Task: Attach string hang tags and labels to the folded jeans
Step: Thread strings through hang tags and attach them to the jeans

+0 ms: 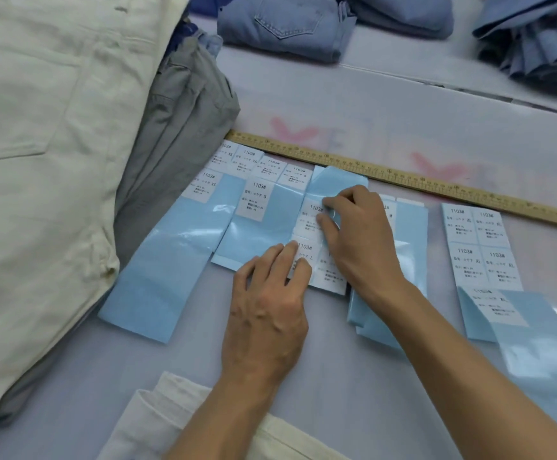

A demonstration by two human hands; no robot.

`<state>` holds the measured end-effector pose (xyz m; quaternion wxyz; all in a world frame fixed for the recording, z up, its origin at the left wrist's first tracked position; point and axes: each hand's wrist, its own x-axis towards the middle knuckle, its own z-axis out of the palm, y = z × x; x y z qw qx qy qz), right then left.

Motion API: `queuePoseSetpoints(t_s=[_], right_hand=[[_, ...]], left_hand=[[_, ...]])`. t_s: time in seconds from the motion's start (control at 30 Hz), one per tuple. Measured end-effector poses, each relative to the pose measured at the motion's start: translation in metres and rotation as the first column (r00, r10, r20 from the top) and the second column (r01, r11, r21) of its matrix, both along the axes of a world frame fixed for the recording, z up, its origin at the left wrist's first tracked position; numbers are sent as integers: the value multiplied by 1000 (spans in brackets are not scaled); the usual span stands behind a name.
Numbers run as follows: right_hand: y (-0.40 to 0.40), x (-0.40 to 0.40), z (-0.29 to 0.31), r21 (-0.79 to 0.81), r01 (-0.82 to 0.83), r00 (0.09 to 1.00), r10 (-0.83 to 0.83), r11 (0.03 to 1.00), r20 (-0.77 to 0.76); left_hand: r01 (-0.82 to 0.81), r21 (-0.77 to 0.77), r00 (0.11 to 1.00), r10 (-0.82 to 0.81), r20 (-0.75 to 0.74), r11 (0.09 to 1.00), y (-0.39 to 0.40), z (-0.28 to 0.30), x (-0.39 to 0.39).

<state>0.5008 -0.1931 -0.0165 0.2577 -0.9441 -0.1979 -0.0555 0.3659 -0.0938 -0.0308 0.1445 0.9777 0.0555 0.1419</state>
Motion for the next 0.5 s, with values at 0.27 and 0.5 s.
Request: queuePoseSetpoints(t_s=[0.27,0.5], right_hand=[[0,-9,-5,108,46,997,-53,993,63],[1,-9,-9,110,81,994,-88,991,60]], left_hand=[[-10,-5,1000,10,7,1000,-1,2,0],[-19,-3,1000,19,-13,1000,-1,3,0]])
